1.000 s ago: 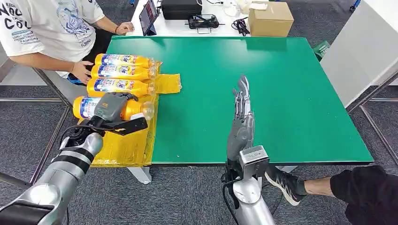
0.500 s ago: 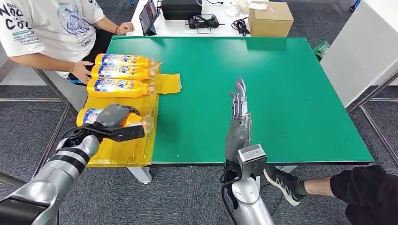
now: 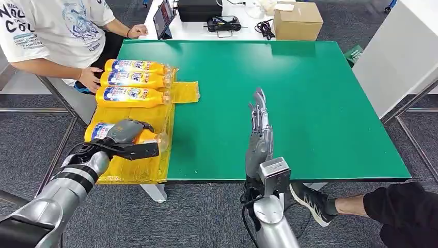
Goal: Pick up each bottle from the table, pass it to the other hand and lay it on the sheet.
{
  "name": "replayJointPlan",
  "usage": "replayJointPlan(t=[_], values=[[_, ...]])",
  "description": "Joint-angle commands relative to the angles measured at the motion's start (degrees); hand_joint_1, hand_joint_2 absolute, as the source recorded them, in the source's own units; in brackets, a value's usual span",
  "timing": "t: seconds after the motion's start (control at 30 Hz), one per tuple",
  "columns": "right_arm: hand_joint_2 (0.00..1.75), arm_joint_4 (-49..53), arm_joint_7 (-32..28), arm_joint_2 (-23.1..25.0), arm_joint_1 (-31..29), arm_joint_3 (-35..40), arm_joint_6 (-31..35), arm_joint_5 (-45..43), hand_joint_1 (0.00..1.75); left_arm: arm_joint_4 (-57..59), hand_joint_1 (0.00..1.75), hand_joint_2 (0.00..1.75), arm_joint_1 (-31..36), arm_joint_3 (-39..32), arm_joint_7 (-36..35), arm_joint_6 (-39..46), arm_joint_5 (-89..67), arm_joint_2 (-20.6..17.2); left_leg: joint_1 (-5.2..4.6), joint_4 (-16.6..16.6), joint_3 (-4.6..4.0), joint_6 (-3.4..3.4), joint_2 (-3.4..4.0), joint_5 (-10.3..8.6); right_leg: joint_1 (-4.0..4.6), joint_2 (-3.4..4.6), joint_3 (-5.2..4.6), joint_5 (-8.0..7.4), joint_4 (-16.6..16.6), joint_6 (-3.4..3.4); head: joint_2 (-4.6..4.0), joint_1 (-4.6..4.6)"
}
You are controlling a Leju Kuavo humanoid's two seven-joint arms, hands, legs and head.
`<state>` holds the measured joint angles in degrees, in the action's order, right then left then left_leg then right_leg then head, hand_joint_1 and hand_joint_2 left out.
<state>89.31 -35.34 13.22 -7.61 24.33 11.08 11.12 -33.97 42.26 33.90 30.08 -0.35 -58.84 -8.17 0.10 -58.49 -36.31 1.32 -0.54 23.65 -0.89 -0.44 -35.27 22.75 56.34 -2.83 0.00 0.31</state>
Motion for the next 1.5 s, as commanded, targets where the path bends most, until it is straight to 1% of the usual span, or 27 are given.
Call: replayJointPlan(t=[0.03,0.07,0.1,0.13,0.2,0.23,0.27,0.3,0.33,0.37,0.4,0.43,0.53,0.57,0.6,0.63,0.7,0.77,0.8,0.83,0.97,1.0,1.27,1.37,1.4,1.43,1.5], values=[[0.00,-5.35,0.53,-0.39,-2.73,0.69,-0.80,-0.42,0.00,4.59,1.75,1.75,-0.24,4.00,0.90,-1.54,3.17,0.72,0.02,0.07,0.26,-0.05,0.11,0.08,0.03,0.10,0.23,0.04,-0.07,0.08,0.00,0.00],[0.00,-5.61,0.58,-0.33,-2.82,0.80,-0.86,-0.43,0.00,4.77,1.75,1.75,-0.43,4.32,0.93,-1.82,3.29,0.76,0.08,0.07,0.62,-0.11,0.21,0.24,0.10,0.20,0.58,0.17,-0.10,0.19,0.00,0.00],[0.00,-5.92,0.67,-0.32,-2.97,0.92,-0.96,-0.41,0.00,4.85,1.75,1.75,-0.55,4.66,1.12,-1.95,3.62,0.79,0.03,0.08,0.32,-0.05,0.12,0.10,0.03,0.11,0.29,0.06,-0.09,0.09,0.00,0.00],[0.00,-6.29,0.71,-0.27,-3.07,0.99,-0.99,-0.41,0.00,4.97,1.75,1.75,-0.77,4.50,1.39,-2.57,4.49,0.92,0.06,0.05,0.45,-0.08,0.16,0.18,0.07,0.15,0.42,0.12,-0.08,0.13,0.00,0.00],[0.00,-6.66,0.74,-0.17,-3.21,1.12,-1.00,-0.42,0.00,4.95,1.73,1.75,-1.03,4.59,1.56,-3.00,5.02,0.90,0.03,0.07,0.30,-0.05,0.12,0.09,0.03,0.11,0.27,0.05,-0.07,0.08,0.00,0.00],[0.00,-6.90,0.87,-0.16,-3.32,1.20,-1.13,-0.45,0.00,4.85,1.43,1.75,-1.20,4.63,1.88,-4.05,5.97,0.81,0.09,0.05,0.66,-0.11,0.22,0.26,0.11,0.20,0.61,0.18,-0.08,0.19,0.00,-0.02],[0.00,-7.06,0.90,-0.11,-3.34,1.21,-1.14,-0.46,0.00,4.78,0.82,1.75,-1.34,4.65,1.97,-4.41,6.44,0.72,0.04,0.09,0.41,-0.06,0.17,0.13,0.05,0.16,0.37,0.07,-0.10,0.11,0.00,-0.02],[0.00,-7.40,0.97,-0.05,-3.44,1.25,-1.16,-0.46,0.00,4.69,0.45,1.75,-1.59,4.19,2.49,-6.60,8.37,0.59,0.03,0.08,0.31,-0.05,0.14,0.09,0.03,0.13,0.28,0.04,-0.09,0.09,0.00,0.00],[0.00,-7.54,0.98,-0.04,-3.49,1.28,-1.17,-0.46,0.00,4.46,0.30,1.75,-1.74,4.22,2.61,-7.52,9.14,0.37,0.04,0.10,0.46,-0.07,0.19,0.14,0.05,0.18,0.42,0.07,-0.11,0.12,0.00,-0.02],[0.00,-7.97,1.09,0.03,-3.69,1.36,-1.31,-0.55,0.00,4.05,0.23,1.75,-1.89,4.59,3.09,-10.05,10.72,-0.42,0.03,0.08,0.35,-0.05,0.18,0.10,0.04,0.17,0.31,0.04,-0.09,0.09,0.00,0.00],[0.00,-8.24,1.10,0.08,-3.83,1.42,-1.29,-0.57,0.00,3.63,0.23,1.75,-2.10,4.84,3.32,-10.80,11.71,-0.92,0.09,0.09,0.68,-0.11,0.29,0.24,0.10,0.28,0.62,0.13,-0.12,0.19,0.00,-0.02],[0.00,-8.33,1.13,0.09,-3.86,1.43,-1.33,-0.61,0.00,3.60,0.17,1.75,-2.21,4.61,3.59,-11.41,12.58,-1.00,0.00,0.09,0.31,-0.05,0.19,0.08,0.01,0.18,0.26,0.03,-0.07,0.08,0.00,-0.02],[0.00,-8.83,1.18,0.15,-4.14,1.50,-1.42,-0.72,0.00,2.90,0.02,1.75,-2.67,5.14,4.10,-13.68,15.36,-1.61,0.03,0.11,0.50,-0.08,0.32,0.16,0.04,0.31,0.44,0.05,-0.11,0.13,0.00,-0.02],[0.00,-9.14,1.24,0.21,-4.31,1.52,-1.51,-0.79,0.00,2.68,0.00,1.75,-2.83,5.11,4.25,-15.21,16.57,-1.85,0.02,0.10,0.38,-0.06,0.23,0.11,0.02,0.23,0.34,0.03,-0.09,0.09,0.00,-0.02],[0.00,-9.29,1.24,0.25,-4.37,1.56,-1.50,-0.78,0.00,2.35,0.00,1.75,-3.03,5.13,4.32,-15.94,17.54,-1.99,0.04,0.12,0.59,-0.09,0.33,0.18,0.05,0.32,0.52,0.07,-0.12,0.15,0.00,0.00],[0.00,-9.52,1.27,0.26,-4.44,1.54,-1.53,-0.83,0.00,2.09,0.00,0.00,-3.26,4.88,4.52,-17.65,19.07,-2.12,0.01,0.13,0.54,-0.07,0.27,0.13,0.02,0.26,0.48,0.05,-0.10,0.12,0.00,-0.02],[0.00,-9.93,1.28,0.31,-4.55,1.54,-1.56,-0.90,0.00,1.15,0.00,0.00,-3.60,5.25,4.29,-19.31,21.37,-2.57,0.02,0.13,0.60,-0.09,0.32,0.14,0.03,0.31,0.51,0.04,-0.10,0.13,0.00,-0.02],[0.00,-9.99,1.52,0.66,-5.13,1.69,-1.57,-1.14,0.00,1.21,0.00,0.00,-3.03,5.33,3.60,-20.76,22.49,-1.77,0.04,0.09,0.55,-0.09,0.28,0.14,0.05,0.26,0.49,0.04,-0.08,0.14,0.00,0.00],[0.00,-10.07,1.61,0.71,-5.23,1.72,-1.54,-1.17,0.00,1.20,0.00,0.00,-2.92,5.39,3.36,-21.48,23.09,-1.69,0.07,0.03,0.36,-0.06,0.14,0.09,0.07,0.12,0.33,0.03,-0.05,0.10,0.00,-0.02],[0.00,-10.22,1.74,0.75,-5.36,1.72,-1.47,-1.22,0.00,0.96,0.00,0.00,-2.92,5.32,3.21,-22.18,24.33,-1.68,0.07,0.05,0.51,-0.08,0.15,0.13,0.07,0.14,0.46,0.08,-0.06,0.14,0.00,0.07],[0.00,-10.69,1.82,0.66,-5.39,1.79,-1.39,-1.27,0.00,-0.20,0.00,0.00,-4.51,3.48,3.57,-21.40,28.65,-1.02,-0.01,0.10,0.44,-0.04,0.09,0.06,-0.01,0.10,0.42,0.04,-0.06,0.09,0.00,-0.02],[0.00,-10.69,1.83,0.67,-5.43,1.77,-1.36,-1.28,0.00,-0.29,0.00,0.00,-4.62,3.36,3.57,-21.28,28.91,-0.99,0.04,0.11,0.59,-0.07,0.15,0.12,0.04,0.15,0.57,0.08,-0.09,0.14,0.00,0.02],[0.00,-10.60,1.85,0.55,-5.25,1.60,-1.17,-1.29,0.00,-1.12,0.00,0.00,-5.13,2.80,3.76,-19.52,29.12,-0.13,0.05,0.06,0.58,-0.08,0.10,0.15,0.05,0.11,0.58,0.11,-0.05,0.16,0.00,-0.02],[0.00,-10.60,1.85,0.55,-5.25,1.60,-1.17,-1.29,0.00,-1.12,0.00,0.00,-5.13,2.80,3.76,-19.52,29.12,-0.13,0.01,0.07,0.39,-0.05,0.03,0.05,0.01,0.04,0.40,0.04,-0.05,0.09,0.00,0.00],[0.00,-10.58,1.85,0.57,-5.26,1.61,-1.17,-1.29,0.00,-1.11,0.00,0.00,-5.09,2.78,3.76,-19.50,29.11,-0.23,0.07,0.07,0.68,-0.11,0.15,0.18,0.08,0.15,0.66,0.13,-0.08,0.20,0.00,0.00],[0.00,-10.58,1.85,0.57,-5.26,1.61,-1.17,-1.29,0.00,-1.11,0.00,0.00,-5.09,2.78,3.76,-19.50,29.11,-0.23,0.03,0.06,0.42,-0.05,0.04,0.06,0.03,0.05,0.42,0.05,-0.05,0.10,0.00,0.00],[0.00,-10.58,1.85,0.57,-5.26,1.61,-1.17,-1.29,0.00,-1.11,0.00,0.00,-5.09,2.78,3.76,-19.50,29.11,-0.23,0.04,0.06,0.47,-0.06,0.07,0.08,0.05,0.07,0.46,0.06,-0.05,0.12,0.00,-0.02]])
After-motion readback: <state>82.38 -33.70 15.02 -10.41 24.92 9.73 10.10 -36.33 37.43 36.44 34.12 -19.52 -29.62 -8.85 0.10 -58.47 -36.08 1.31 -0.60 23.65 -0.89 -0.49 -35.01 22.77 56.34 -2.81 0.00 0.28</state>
